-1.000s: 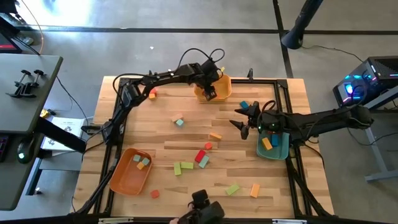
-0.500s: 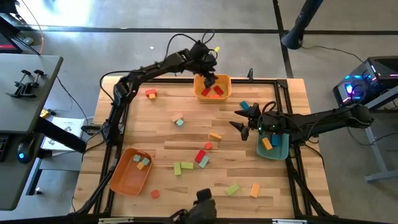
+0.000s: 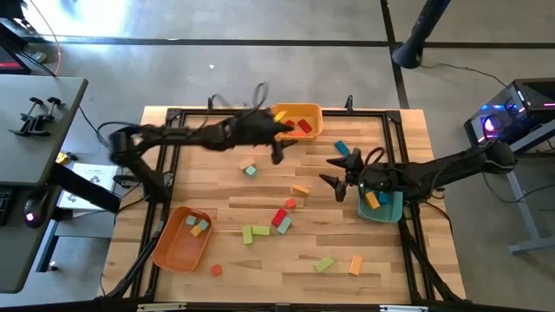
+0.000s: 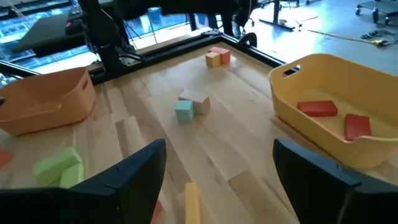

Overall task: Sort blocks by size
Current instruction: Put the yellow square block into the orange bin

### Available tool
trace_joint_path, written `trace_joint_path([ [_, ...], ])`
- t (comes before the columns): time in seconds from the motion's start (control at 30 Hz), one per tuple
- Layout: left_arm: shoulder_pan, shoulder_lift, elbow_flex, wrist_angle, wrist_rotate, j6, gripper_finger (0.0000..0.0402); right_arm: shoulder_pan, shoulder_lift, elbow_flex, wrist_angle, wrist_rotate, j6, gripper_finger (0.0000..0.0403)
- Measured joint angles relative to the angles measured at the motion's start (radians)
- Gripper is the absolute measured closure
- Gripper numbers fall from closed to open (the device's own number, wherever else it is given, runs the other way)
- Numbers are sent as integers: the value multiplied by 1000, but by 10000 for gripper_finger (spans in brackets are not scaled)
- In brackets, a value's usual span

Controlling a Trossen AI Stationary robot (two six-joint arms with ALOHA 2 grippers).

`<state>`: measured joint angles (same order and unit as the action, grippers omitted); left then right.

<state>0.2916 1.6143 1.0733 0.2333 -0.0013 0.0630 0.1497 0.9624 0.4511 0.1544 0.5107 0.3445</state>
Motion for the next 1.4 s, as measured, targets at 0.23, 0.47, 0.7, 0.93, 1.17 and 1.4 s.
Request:
trace_joint_path([
  [0.23,-51,-259,-374,143,-260,-154,204,7,92,0,66,50,-4,112],
  [0.47,-30,-390,-500,-144,-552,-375,204,-31,174,0,204,63,-87,112],
  [0.7,127,-401,-500,-457,-442,-610,204,-86,216,0,233,43,-76,112],
  [0.93,263,-400,-500,-526,-409,-558,204,-124,231,0,240,-35,-75,112],
  [1.17,414,-394,-489,-599,-348,-566,204,-130,231,0,258,-52,-81,112],
  [1.4,468,-339,-487,-602,-344,-557,204,-130,231,0,261,-53,-80,112],
])
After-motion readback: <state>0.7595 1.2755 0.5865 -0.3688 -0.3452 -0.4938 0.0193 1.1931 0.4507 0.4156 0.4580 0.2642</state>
